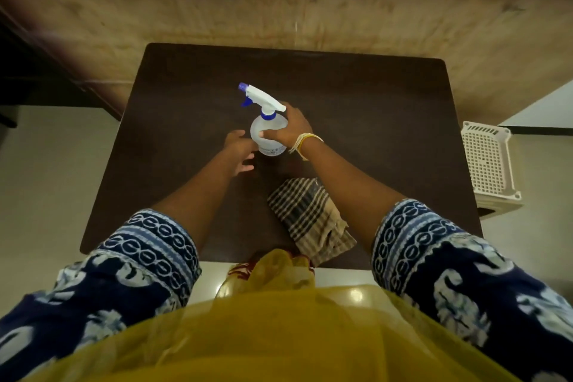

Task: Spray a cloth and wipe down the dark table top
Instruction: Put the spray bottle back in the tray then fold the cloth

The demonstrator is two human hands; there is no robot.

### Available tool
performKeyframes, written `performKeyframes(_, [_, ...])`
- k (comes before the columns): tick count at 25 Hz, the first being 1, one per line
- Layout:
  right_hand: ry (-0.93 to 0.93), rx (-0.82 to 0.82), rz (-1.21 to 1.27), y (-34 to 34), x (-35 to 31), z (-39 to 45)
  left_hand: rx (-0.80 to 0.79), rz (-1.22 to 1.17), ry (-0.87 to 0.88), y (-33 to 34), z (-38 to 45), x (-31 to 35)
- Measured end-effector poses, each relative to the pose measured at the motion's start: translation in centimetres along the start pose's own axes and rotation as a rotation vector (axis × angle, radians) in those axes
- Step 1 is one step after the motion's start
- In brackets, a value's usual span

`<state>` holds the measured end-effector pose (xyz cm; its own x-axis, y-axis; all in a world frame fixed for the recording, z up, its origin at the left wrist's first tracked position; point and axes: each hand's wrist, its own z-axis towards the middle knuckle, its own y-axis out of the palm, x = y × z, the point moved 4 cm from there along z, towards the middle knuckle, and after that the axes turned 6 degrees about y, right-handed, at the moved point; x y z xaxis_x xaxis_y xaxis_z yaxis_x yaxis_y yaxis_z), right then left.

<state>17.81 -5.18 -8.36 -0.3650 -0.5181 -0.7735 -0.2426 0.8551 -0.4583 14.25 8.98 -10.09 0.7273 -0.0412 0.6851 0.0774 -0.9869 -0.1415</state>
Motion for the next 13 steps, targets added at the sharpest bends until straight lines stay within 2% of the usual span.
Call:
performKeyframes(3, [0.012,-0.019,0.041,0.9,-1.0,0.9,-0.062,0.07,0.003,0.2,1.4,0.6])
performKeyframes(8, [0.025,-0.039,0.072,0.5,0.1,1.4,-0.038,0.099,0.012,1.2,1.8,0.9])
performKeyframes(13, [0.006,0.133,0.191,-4.9,2.6,-0.1,-0.083,0.144,0.103,5.5,-0.1,1.9])
